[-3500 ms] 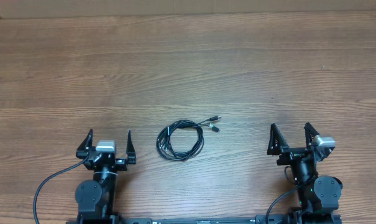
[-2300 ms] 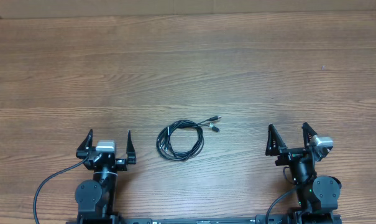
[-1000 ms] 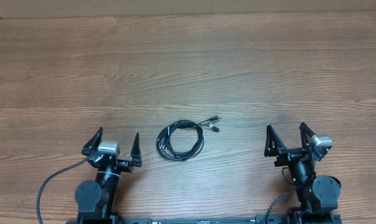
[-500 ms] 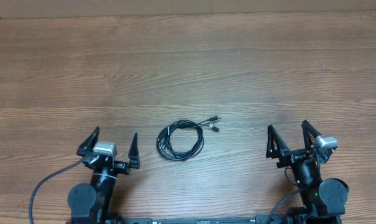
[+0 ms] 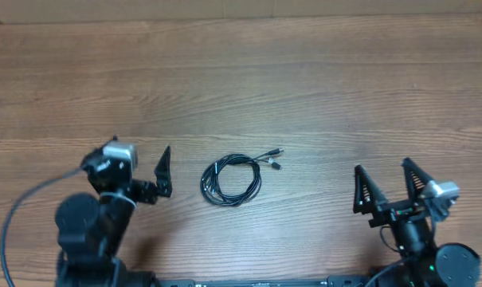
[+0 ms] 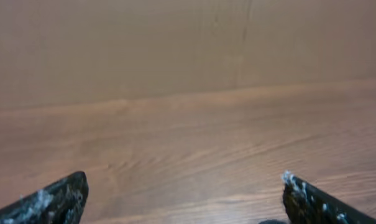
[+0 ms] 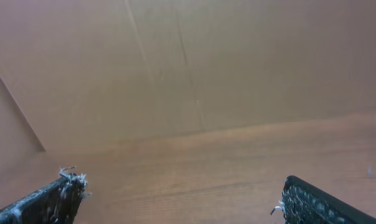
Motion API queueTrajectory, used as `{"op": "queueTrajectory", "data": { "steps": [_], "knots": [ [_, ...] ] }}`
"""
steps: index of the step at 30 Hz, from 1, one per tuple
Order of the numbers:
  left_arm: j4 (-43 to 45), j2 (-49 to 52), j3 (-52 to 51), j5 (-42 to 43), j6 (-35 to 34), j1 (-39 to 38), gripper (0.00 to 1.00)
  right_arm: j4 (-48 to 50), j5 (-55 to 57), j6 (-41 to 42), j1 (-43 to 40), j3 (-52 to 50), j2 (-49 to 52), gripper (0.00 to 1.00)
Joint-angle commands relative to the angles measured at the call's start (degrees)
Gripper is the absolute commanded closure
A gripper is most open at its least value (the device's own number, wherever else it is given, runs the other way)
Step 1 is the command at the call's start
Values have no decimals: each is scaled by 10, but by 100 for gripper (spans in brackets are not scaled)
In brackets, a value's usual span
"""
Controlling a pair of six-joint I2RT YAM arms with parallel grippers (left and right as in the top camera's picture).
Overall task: Untangle cables
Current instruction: 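Raise both arms and move grippers toward the black cable bundle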
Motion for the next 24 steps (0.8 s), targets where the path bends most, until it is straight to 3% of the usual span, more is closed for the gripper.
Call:
{"op": "queueTrajectory", "data": {
  "steps": [1,7,16,19,24],
  "knots": [
    [-58,86,105,58,7,0,0,-16,14,-1,2,72,47,0],
    [-146,211,254,120,-6,0,1,-114,10,-1,2,206,182,0],
    [-359,437,508,197,-8,-6,0,-301,-21,0,2,455,405,0],
    [-389,497,552,198,-6,-24,1,-370,-35,0,2,535,483,0],
    [-395,536,551,202,-15,-25,0,-405,-23,-18,2,554,547,0]
  ]
}}
